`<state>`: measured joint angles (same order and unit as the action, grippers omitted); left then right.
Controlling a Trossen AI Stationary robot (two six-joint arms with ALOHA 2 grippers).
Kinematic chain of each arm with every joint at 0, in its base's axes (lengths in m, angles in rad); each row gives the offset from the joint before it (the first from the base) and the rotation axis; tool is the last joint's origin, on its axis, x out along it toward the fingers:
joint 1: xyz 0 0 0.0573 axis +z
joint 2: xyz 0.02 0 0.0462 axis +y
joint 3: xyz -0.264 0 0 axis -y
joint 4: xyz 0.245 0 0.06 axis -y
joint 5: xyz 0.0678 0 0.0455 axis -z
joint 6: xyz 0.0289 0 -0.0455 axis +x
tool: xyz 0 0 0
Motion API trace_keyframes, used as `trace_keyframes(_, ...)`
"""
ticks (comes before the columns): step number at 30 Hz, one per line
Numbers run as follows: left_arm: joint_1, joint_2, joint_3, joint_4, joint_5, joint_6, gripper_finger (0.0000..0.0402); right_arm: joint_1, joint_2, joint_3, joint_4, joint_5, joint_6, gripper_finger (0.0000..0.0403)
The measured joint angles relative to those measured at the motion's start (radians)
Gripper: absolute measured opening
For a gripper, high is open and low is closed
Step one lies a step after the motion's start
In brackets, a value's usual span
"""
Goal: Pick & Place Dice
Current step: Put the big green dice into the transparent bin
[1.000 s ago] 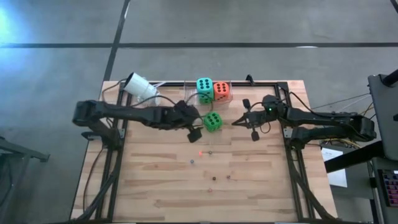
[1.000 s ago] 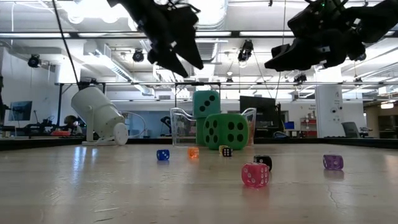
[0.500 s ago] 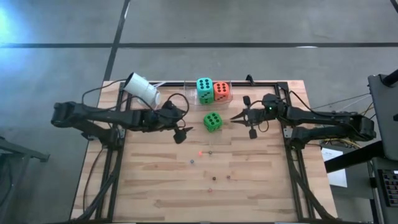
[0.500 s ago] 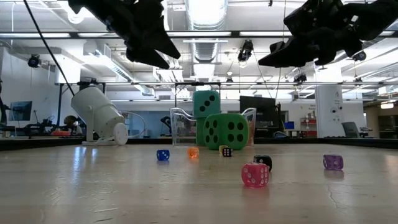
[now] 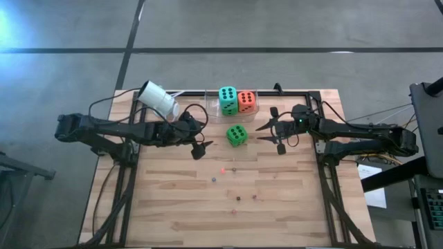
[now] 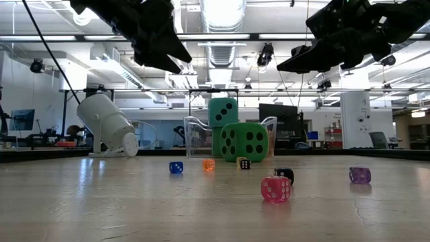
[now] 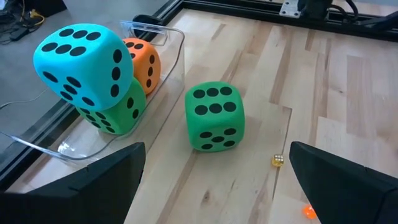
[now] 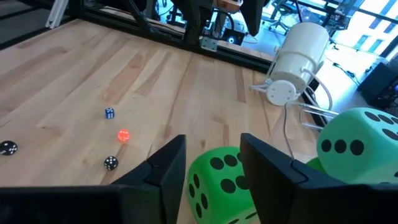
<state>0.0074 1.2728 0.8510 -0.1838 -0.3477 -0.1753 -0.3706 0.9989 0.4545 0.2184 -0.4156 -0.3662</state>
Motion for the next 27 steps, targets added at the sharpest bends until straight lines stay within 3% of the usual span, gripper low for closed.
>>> trace_keyframes(17,0.0,-0.035,-0.017,0.012,0.009,0.046,0.04,0.0,0.0,0.0,-0.003,-0.001,0.0,0.0151)
trace_keyframes(25,0.001,-0.149,-0.19,0.313,0.18,0.105,0.04,0.0,0.0,0.0,-0.005,-0.003,0.0,0.0156)
trace_keyframes(27,0.001,-0.193,-0.222,0.325,0.189,0.117,0.04,0.0,0.0,0.0,-0.005,-0.003,0.0,0.0157)
